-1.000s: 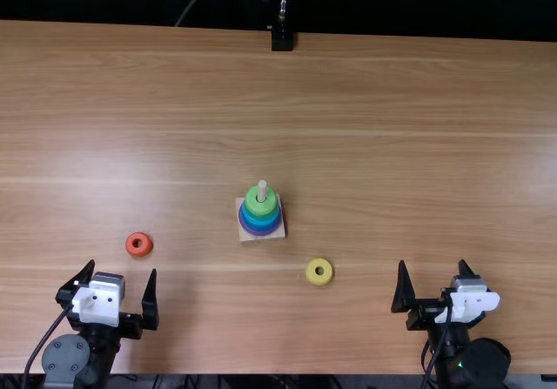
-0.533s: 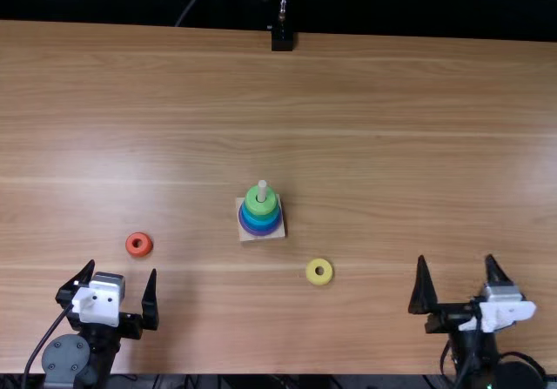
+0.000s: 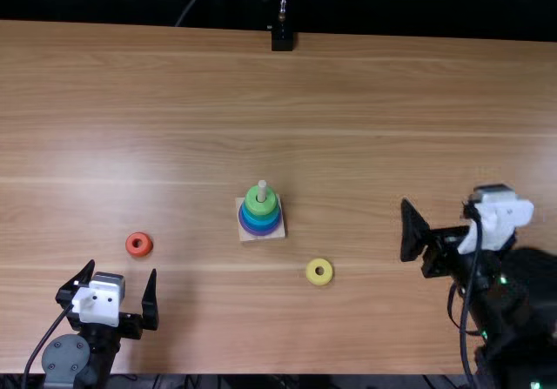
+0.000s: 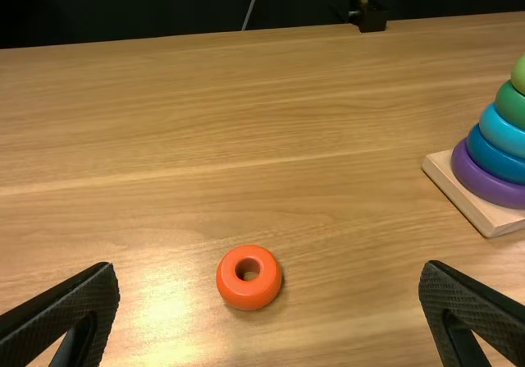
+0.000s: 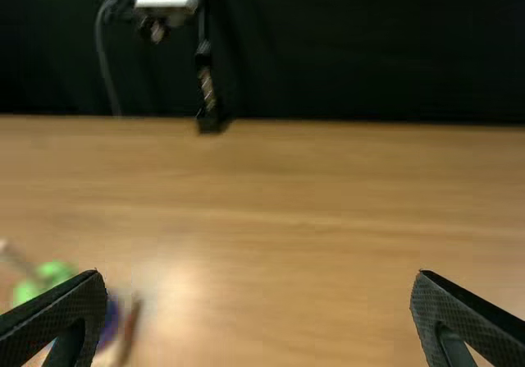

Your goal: Build the Hanoi tower: stack the rings onto the peg from bottom to top in this color order: purple, dark blue, light blue, dark green, light green, yellow, orange.

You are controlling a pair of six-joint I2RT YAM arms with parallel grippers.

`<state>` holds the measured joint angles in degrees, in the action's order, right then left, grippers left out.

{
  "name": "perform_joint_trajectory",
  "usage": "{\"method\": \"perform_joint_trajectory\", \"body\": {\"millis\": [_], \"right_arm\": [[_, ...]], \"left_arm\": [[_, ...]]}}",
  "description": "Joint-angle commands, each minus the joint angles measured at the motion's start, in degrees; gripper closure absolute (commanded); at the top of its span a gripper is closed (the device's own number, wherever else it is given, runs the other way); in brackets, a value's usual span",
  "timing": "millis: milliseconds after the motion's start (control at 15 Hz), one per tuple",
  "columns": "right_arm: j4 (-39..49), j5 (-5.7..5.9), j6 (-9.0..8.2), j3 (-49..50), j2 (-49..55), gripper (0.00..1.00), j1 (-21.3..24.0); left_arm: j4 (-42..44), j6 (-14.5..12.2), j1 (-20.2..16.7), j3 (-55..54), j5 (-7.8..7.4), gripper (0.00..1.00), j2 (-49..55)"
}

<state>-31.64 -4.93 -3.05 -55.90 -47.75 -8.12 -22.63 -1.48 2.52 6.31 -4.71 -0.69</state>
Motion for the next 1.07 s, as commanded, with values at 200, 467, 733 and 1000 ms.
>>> {"method": "perform_joint_trajectory", "body": {"millis": [200,467,733,1000], "right_arm": [[-11.8,-0.34,-7.29,-8.7,-13.8,0.00,-13.4],[-12.1,-0.24,-7.39,-5.8,-22.8,0.00,-17.1],[-12.4,-0.24,-7.50,-3.2,-30.9,0.00,-17.4],[-12.4,-0.24,-8.97,-1.5,-35.2,0.00,-19.7]], "left_arm": [[-3.9,-0.8,-0.4,-6.3,-1.09,0.00,0.7],[-3.9,-0.8,-0.4,-6.3,-1.20,0.00,0.7],[-3.8,-0.8,-0.4,-6.3,-1.20,0.00,0.7],[-3.8,-0.8,-0.4,-6.3,-1.20,0.00,0.7]]}}
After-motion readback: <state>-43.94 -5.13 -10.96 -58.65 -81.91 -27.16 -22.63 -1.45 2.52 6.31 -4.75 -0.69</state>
